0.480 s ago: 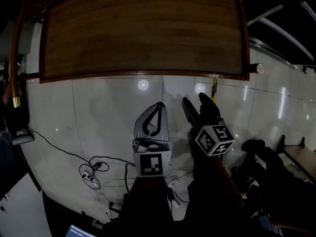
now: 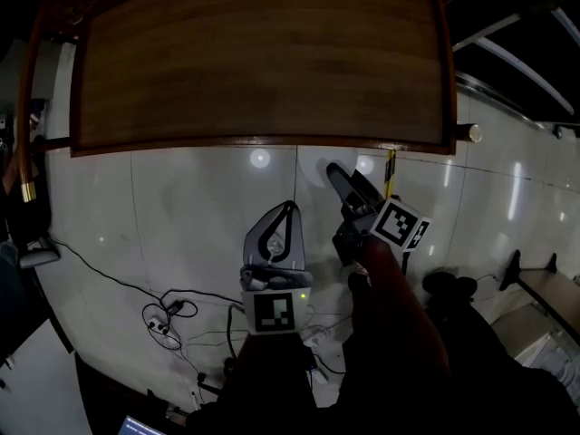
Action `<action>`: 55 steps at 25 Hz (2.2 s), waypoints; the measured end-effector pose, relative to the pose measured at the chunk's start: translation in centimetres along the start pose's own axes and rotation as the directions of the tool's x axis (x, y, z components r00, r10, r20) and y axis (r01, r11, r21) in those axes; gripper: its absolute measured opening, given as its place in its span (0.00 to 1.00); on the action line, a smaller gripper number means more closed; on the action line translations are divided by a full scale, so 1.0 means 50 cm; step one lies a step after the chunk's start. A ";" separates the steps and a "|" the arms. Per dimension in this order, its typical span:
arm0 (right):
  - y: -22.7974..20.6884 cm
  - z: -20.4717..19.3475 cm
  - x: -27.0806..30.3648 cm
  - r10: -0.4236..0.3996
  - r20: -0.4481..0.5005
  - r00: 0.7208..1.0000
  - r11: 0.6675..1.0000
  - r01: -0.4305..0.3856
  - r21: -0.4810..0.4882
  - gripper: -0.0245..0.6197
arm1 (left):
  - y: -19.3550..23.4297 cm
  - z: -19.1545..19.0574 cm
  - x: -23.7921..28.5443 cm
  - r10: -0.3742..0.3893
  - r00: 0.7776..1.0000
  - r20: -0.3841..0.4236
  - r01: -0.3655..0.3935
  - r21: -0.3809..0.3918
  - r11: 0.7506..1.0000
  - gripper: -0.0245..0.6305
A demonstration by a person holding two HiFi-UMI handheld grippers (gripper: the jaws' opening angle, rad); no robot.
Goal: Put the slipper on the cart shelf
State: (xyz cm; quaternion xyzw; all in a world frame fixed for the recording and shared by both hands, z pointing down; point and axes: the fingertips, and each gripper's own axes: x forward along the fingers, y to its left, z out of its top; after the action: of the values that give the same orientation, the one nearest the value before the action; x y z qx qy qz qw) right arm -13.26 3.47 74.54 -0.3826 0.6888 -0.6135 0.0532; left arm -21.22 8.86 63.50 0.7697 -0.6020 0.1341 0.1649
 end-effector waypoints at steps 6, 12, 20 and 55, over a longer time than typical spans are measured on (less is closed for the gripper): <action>-0.029 -0.003 0.038 0.009 0.002 1.000 0.993 -0.009 0.120 0.53 | 0.002 -0.005 -0.014 0.010 1.000 -0.002 -0.010 -0.019 1.000 0.06; -0.042 0.014 0.054 -0.022 0.029 0.999 0.987 0.017 0.159 0.38 | 0.005 -0.022 -0.038 0.020 0.999 -0.032 -0.021 -0.040 0.999 0.06; -0.035 0.017 0.057 -0.047 0.032 0.998 0.995 0.044 0.089 0.14 | 0.024 -0.022 -0.039 0.016 1.000 -0.019 -0.016 -0.009 1.000 0.06; 0.019 -0.265 -0.345 -0.246 0.049 0.968 0.914 0.248 -0.320 0.13 | -0.004 -0.074 -0.114 0.022 0.998 -0.051 -0.023 -0.009 1.000 0.06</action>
State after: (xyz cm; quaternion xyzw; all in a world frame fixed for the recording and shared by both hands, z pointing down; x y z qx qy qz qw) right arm -8.78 24.28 70.08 -0.4725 0.7260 -0.4924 -0.0854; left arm -22.43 15.47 64.55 0.7584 -0.6068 0.1529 0.1824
